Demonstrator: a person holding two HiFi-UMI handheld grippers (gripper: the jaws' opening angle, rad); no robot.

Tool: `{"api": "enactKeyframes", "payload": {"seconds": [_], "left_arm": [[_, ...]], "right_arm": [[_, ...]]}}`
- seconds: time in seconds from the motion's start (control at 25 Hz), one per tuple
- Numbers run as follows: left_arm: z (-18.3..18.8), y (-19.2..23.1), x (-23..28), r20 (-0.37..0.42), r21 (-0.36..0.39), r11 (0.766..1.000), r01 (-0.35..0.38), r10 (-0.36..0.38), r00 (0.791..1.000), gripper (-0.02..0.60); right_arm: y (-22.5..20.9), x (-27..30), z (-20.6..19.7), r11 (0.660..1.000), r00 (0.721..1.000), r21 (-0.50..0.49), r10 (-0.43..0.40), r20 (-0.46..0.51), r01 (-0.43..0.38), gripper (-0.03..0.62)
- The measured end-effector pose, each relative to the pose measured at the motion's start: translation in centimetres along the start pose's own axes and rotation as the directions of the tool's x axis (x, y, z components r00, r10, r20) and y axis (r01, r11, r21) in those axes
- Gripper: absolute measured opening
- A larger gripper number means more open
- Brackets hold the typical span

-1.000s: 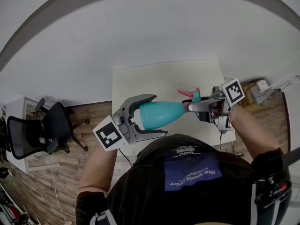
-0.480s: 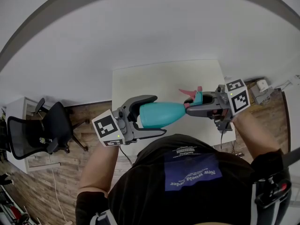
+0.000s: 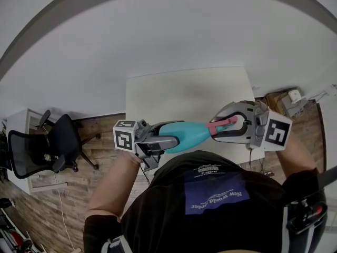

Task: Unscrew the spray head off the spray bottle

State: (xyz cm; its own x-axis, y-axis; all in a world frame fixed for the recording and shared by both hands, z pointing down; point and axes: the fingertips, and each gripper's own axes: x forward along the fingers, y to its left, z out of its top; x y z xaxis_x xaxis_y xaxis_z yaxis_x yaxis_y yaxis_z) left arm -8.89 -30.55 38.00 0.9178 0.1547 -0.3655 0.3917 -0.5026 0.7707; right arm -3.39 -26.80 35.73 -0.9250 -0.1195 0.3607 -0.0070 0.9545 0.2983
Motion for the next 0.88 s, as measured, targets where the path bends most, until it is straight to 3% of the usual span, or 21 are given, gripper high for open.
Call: {"api": "enactKeyframes", "payload": {"seconds": [0.08,0.16,0.24,0.32,0.44,0.52,0.56,0.6,0.64,0.68,0.76,0.8,0.84,0.88], "left_arm": [[-0.1,0.1,0.1,0.009,-0.02,1.0,0.009,-0.009,1.0,0.456],[-0.3,-0.1,0.1,-0.005,0.052,0.999,-0.011,0.011,1.0,0.456],[-0.2,-0.5,0.1,-0.019,0.153,0.988,-0.032,0.036,0.999,0.456],[0.4,-0.9,-0.2,-0.01,0.235,0.971,-0.05,0.054,0.998,0.456],[1.7,-1.6,-1.0,0.027,0.351,0.932,-0.085,0.08,0.996,0.456],[2.3,-1.9,-1.6,0.033,0.453,0.883,-0.121,0.119,0.992,0.456],[2.4,-2.1,-1.7,0.027,0.503,0.854,-0.136,0.141,0.99,0.456],[2.4,-2.4,-1.8,0.019,0.547,0.825,-0.143,0.159,0.987,0.456],[2.3,-2.6,-1.8,0.01,0.581,0.801,-0.145,0.171,0.985,0.456],[2.2,-2.8,-1.8,0.004,0.606,0.782,-0.143,0.177,0.984,0.456],[1.9,-3.2,-1.6,-0.01,0.643,0.754,-0.132,0.181,0.983,0.456],[1.5,-3.3,-1.6,-0.021,0.663,0.738,-0.125,0.186,0.982,0.456],[1.1,-3.5,-1.8,-0.037,0.684,0.72,-0.116,0.193,0.981,0.456],[0.7,-3.7,-2.0,-0.056,0.705,0.702,-0.104,0.201,0.978,0.456]], "right_arm": [[0.1,0.0,-0.1,0.995,0.999,-0.099,-0.021,-0.048,0.016,0.124],[0.3,0.1,-0.3,0.991,0.996,-0.136,-0.029,-0.088,0.017,0.129],[0.4,0.1,-0.4,0.993,0.994,-0.114,-0.022,-0.108,0.01,0.237],[0.3,-0.4,-0.3,0.997,0.994,-0.073,-0.022,-0.103,0.015,0.279],[0.1,-2.2,0.2,0.997,0.999,0.069,-0.024,-0.042,0.026,0.308],[-1.1,-4.1,1.2,0.966,0.992,0.258,-0.05,0.117,0.018,0.308],[-2.3,-5.4,1.5,0.937,0.974,0.35,-0.081,0.21,0.002,0.308],[-3.8,-6.6,1.3,0.895,0.949,0.445,-0.128,0.288,-0.014,0.308],[-5.3,-7.7,0.4,0.83,0.922,0.556,-0.187,0.34,-0.037,0.308],[-6.7,-8.5,-1.1,0.733,0.898,0.676,-0.244,0.365,-0.076,0.308],[-7.8,-8.3,-3.8,0.478,0.87,0.85,-0.297,0.394,-0.221,0.308],[-7.4,-7.4,-4.3,0.35,0.862,0.883,-0.285,0.42,-0.314,0.308],[-6.6,-6.1,-4.4,0.243,0.86,0.889,-0.252,0.444,-0.388,0.308],[-5.6,-4.5,-4.4,0.172,0.868,0.89,-0.204,0.452,-0.423,0.308]]}}
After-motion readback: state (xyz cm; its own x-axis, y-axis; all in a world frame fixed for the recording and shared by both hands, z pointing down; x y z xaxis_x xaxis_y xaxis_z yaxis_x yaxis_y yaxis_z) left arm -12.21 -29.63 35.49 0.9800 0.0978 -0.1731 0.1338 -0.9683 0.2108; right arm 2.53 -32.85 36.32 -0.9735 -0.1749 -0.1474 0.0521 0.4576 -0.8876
